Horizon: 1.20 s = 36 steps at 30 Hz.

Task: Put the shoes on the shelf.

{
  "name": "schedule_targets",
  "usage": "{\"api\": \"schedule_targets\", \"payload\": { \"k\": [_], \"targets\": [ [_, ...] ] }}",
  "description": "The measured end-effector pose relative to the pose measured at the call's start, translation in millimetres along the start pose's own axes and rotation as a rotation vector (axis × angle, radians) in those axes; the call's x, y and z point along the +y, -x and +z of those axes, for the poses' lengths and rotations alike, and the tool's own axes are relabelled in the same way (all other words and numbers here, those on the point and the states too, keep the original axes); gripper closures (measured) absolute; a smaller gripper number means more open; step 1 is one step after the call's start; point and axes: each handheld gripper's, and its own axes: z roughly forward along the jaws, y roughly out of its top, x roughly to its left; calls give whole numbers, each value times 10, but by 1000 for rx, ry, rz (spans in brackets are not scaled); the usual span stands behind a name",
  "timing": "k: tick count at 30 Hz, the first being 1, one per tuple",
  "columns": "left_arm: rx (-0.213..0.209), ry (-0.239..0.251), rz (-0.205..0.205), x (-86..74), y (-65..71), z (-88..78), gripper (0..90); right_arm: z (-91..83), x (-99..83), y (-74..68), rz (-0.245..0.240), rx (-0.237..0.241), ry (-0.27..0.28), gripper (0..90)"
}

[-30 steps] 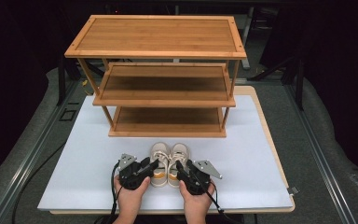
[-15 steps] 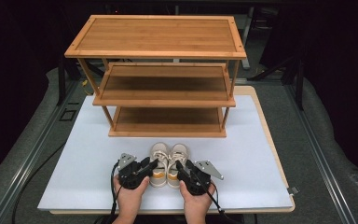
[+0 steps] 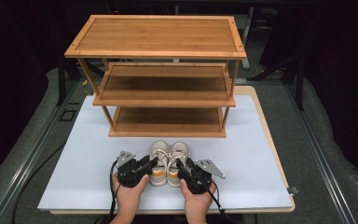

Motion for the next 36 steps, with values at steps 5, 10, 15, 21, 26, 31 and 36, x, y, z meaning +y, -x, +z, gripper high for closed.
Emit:
{"api": "schedule_targets", "payload": {
  "k": [5,10,15,21,26,31,36],
  "targets": [
    [0,6,5,52,17,-34,613,-13,54,-29,-9,5,12,571],
    [2,14,16,131,48,-71,613,-38,131,-69,-14,0,20,571],
    [0,30,23,235,92,-121,614,-76,237,-110,-26,19,34,571],
    [-4,36,22,347,118,-178,615,-116,359,-177,-28,10,49,570],
    [-6,38,8,421,140,-217,615,-138,442,-227,-31,-3,47,570],
    [-13,52,8,500,176,-275,615,-194,530,-276,-35,7,63,569],
    [-12,60,18,589,218,-330,615,-245,615,-323,-42,9,72,569]
  ]
}}
